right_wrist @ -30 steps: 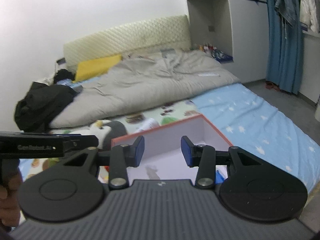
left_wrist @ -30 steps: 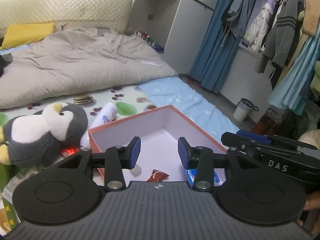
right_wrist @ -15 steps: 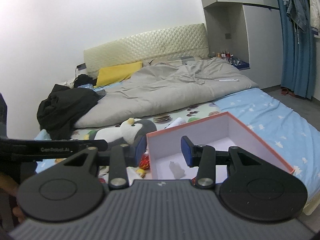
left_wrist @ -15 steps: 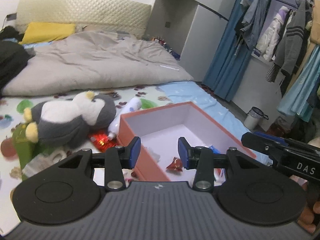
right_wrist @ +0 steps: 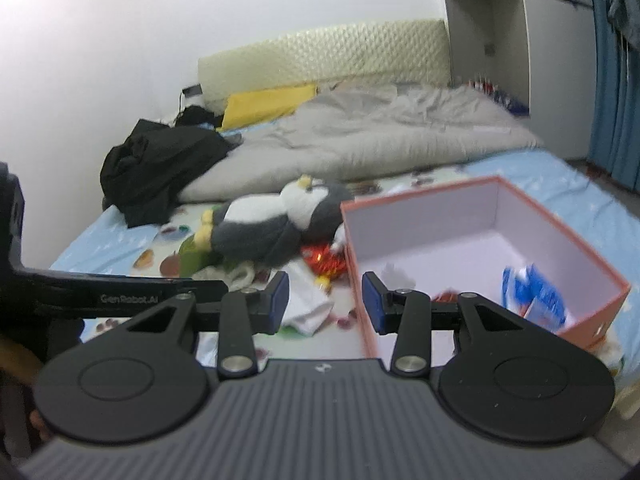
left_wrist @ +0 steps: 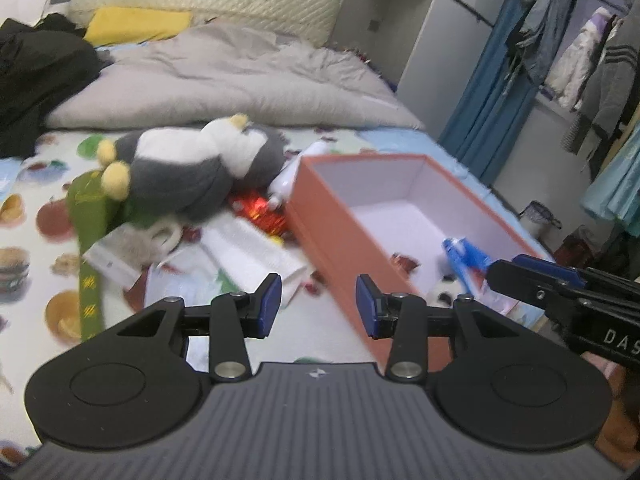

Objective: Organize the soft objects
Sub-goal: 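Move both open tools back from the box to the pile on the bed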

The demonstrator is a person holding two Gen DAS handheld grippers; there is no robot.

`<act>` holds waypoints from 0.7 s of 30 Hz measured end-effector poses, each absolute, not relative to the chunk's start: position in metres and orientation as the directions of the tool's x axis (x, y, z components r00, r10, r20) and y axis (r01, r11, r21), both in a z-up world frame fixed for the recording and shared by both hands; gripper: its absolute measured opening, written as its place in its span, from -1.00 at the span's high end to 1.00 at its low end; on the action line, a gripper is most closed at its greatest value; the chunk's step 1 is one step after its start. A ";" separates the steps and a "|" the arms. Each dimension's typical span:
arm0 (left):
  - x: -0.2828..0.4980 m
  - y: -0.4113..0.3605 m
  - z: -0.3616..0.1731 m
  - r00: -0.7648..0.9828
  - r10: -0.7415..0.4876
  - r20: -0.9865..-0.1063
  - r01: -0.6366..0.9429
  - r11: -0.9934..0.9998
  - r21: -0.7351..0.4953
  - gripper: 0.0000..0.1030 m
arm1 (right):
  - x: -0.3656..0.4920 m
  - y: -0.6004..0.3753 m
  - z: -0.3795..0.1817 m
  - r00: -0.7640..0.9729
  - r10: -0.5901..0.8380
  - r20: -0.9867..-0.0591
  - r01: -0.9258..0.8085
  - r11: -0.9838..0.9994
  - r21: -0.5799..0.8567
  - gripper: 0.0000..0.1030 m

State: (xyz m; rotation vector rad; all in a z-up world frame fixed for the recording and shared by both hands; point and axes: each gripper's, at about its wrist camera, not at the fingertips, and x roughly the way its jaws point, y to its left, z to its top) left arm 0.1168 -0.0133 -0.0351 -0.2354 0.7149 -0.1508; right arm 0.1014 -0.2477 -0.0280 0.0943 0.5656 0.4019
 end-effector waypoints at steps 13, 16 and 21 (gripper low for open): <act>0.075 0.024 -0.084 0.702 -0.121 -0.702 -0.085 0.964 -0.251 -0.20 | 0.083 -0.210 -0.063 0.670 0.418 -0.613 -0.385 0.902 0.194 0.16; 0.079 0.034 -0.092 0.700 -0.095 -0.708 -0.117 0.962 -0.245 -0.29 | 0.086 -0.198 -0.066 0.657 0.429 -0.620 -0.413 0.893 0.180 0.16; 0.094 0.040 -0.110 0.684 -0.063 -0.726 -0.146 0.964 -0.222 -0.31 | 0.107 -0.180 -0.079 0.634 0.424 -0.646 -0.433 0.888 0.158 0.16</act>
